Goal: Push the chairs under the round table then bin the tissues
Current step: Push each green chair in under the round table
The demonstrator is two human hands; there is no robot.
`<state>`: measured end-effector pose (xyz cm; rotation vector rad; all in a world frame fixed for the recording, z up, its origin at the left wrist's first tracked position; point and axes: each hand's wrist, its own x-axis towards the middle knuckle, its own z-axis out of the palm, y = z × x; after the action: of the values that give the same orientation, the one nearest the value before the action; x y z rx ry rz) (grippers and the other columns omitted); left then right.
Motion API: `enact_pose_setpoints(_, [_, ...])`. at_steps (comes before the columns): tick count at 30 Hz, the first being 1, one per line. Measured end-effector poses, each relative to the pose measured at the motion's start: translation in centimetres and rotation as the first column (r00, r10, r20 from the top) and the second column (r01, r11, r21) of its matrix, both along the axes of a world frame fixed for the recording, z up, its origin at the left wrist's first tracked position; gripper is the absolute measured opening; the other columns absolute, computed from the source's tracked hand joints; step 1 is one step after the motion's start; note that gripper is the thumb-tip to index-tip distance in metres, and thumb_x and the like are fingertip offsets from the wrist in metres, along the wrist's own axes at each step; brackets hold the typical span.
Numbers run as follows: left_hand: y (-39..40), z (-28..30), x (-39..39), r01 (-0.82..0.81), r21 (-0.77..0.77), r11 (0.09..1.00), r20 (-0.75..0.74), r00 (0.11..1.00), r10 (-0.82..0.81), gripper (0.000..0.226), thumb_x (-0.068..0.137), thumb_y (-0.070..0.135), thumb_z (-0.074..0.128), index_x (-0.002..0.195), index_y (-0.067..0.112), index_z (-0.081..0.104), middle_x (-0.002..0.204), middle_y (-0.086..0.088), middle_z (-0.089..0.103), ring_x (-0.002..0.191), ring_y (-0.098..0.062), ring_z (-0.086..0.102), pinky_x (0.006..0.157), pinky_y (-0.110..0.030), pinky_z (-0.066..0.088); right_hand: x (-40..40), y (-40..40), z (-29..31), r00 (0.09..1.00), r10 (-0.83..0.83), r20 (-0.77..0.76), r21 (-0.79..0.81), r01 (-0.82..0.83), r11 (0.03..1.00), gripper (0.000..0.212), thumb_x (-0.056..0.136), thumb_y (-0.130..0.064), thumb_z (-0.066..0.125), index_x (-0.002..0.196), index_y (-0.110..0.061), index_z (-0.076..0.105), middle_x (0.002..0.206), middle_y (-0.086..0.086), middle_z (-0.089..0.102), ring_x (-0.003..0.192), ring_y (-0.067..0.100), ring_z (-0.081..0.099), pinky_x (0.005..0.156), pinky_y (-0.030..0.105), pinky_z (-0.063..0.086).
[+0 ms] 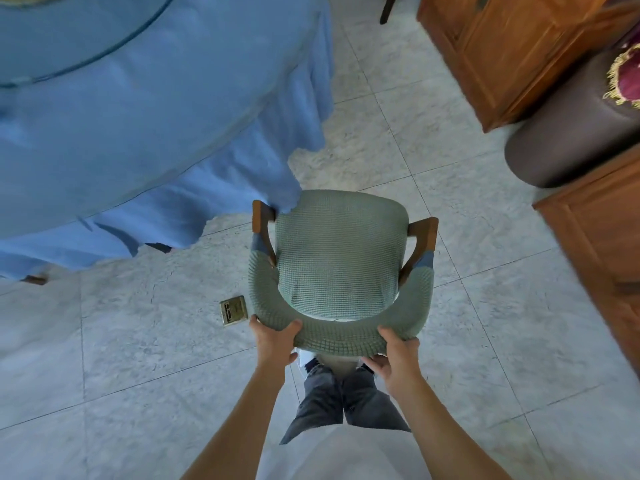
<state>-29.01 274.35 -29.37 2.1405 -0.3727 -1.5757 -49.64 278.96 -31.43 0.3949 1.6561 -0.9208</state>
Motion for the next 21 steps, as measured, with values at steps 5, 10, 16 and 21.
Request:
enact_pose_setpoints(5, [-0.4,-0.4,-0.3,-0.202,0.077,0.976,-0.151,0.966,0.212,0.066,0.082,0.000,0.072,0.128,0.031,0.035,0.119,-0.010,0.050,0.094,-0.041,0.066,0.060,-0.051,0.060,-0.7,-0.1,-0.6,1.000,0.021,-0.011,-0.035,-0.022,0.999,0.044,0.086,0.003,0.065,0.124,-0.006,0.044,0.129,0.022,0.054,0.111,0.044,0.058,0.061,0.052,0.060])
enact_pose_setpoints(10, [-0.3,-0.6,-0.6,-0.303,0.054,0.951,-0.185,0.933,0.308,0.065,0.083,-0.012,0.063,0.130,0.027,0.040,0.122,-0.011,0.048,0.106,-0.043,0.057,0.060,-0.054,0.059,-1.1,-0.4,0.1,0.999,0.039,0.004,-0.070,-0.039,0.997,0.039,0.089,0.009,0.058,0.124,0.000,0.046,0.126,0.024,0.056,0.109,0.041,0.059,0.054,0.046,0.060])
enact_pose_setpoints(16, [-0.9,-0.1,-2.2,-0.355,0.042,0.934,-0.194,0.914,0.356,0.066,0.084,-0.018,0.056,0.132,0.026,0.042,0.124,-0.012,0.047,0.108,-0.045,0.056,0.064,-0.059,0.058,-2.8,-1.3,1.1,0.997,0.075,0.006,-0.120,-0.074,0.990,0.042,0.089,0.012,0.056,0.128,0.003,0.044,0.123,0.020,0.055,0.096,0.032,0.060,0.054,0.041,0.060])
enact_pose_setpoints(21, [-0.7,0.1,-7.2,-0.398,0.052,0.916,-0.156,0.903,0.401,0.059,0.085,-0.017,0.056,0.128,0.021,0.041,0.124,-0.013,0.048,0.112,-0.045,0.055,0.068,-0.059,0.058,-8.1,-3.0,1.3,0.983,0.183,-0.018,-0.134,-0.184,0.974,0.023,0.088,0.013,0.056,0.107,0.002,0.050,0.116,0.023,0.057,0.094,0.033,0.062,0.056,0.045,0.059])
